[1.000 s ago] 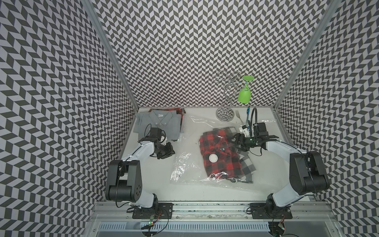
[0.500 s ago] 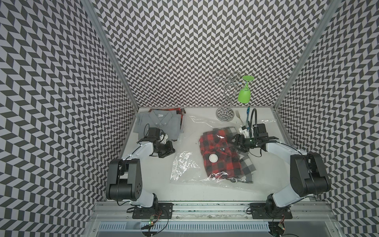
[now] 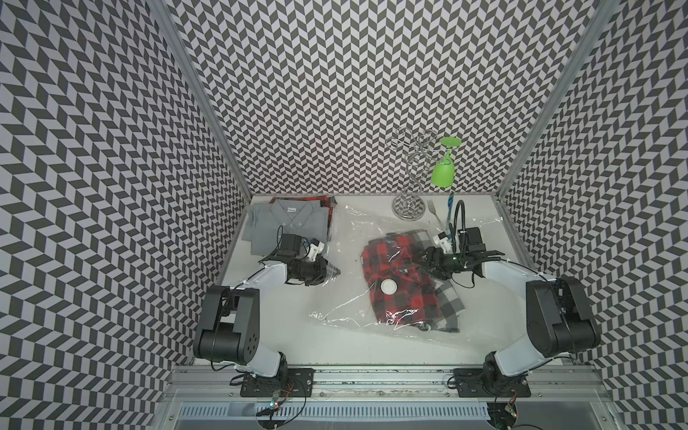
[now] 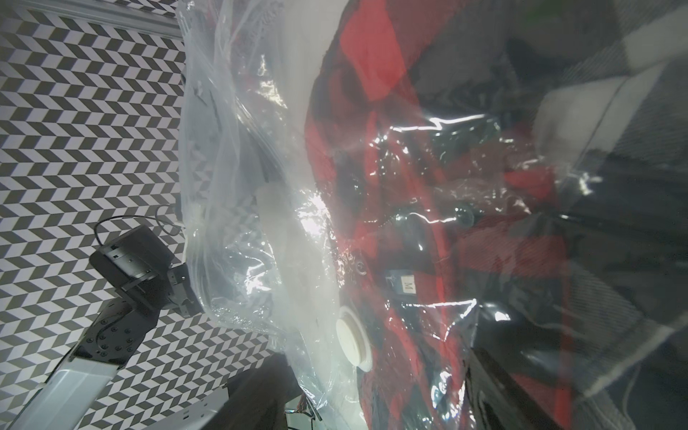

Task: Take the shirt out of the vacuum bag
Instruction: Take out the shirt from the vacuum bag.

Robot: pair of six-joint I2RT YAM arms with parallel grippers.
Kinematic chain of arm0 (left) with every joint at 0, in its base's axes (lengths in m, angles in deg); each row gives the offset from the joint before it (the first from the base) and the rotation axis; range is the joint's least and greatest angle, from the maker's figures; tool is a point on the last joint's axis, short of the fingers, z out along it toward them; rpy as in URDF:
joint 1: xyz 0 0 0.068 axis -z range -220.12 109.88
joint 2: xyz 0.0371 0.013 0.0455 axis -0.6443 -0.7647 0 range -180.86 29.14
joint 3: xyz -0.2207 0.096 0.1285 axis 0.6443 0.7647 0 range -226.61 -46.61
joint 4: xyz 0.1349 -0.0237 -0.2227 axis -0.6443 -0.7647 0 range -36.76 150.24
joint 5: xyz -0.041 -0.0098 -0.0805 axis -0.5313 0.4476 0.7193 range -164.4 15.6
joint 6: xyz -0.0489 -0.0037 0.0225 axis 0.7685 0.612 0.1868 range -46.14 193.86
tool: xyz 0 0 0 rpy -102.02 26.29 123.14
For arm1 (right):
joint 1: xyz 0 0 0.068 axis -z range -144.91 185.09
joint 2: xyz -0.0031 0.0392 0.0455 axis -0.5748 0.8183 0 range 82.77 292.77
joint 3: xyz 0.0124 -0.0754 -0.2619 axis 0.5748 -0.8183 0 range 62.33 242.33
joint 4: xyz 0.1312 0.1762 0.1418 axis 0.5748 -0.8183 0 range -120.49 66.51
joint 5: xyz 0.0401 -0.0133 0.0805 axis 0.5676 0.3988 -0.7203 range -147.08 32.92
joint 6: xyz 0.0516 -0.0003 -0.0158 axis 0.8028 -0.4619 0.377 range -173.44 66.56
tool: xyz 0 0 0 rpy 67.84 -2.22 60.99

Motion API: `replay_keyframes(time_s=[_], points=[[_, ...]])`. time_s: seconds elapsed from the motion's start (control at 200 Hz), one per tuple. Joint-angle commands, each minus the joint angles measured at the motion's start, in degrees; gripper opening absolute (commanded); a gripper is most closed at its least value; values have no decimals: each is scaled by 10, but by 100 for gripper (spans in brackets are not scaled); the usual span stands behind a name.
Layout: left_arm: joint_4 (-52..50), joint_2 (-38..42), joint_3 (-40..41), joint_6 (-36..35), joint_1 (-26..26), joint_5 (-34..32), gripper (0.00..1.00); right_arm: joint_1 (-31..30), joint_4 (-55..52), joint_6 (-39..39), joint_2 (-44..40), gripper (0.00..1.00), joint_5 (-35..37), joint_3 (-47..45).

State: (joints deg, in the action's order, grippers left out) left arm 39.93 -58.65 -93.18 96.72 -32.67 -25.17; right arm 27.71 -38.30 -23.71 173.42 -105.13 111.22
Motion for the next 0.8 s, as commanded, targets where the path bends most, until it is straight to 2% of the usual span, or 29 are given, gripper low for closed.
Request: replay_keyframes(time_s=[0.0,0.19,0.315,0.375,0.591,0.796], points=[[36,-17,6,22,21,36,37,-4,11,-18,-17,76,3,-3],[46,-28,-3,31,38,18,48,-3,0,-28,-21,76,8,-1],[43,-52,-24,32,56,1,51,-3,1,-29,-19,76,7,-5],[42,-66,-34,41,63,-24,58,-3,1,-29,-20,76,6,-6],[50,-125,-77,64,98,-74,63,-4,-5,-36,-23,76,6,-7],[55,-154,-116,96,122,-126,72,-3,-18,-50,-30,76,10,-7]])
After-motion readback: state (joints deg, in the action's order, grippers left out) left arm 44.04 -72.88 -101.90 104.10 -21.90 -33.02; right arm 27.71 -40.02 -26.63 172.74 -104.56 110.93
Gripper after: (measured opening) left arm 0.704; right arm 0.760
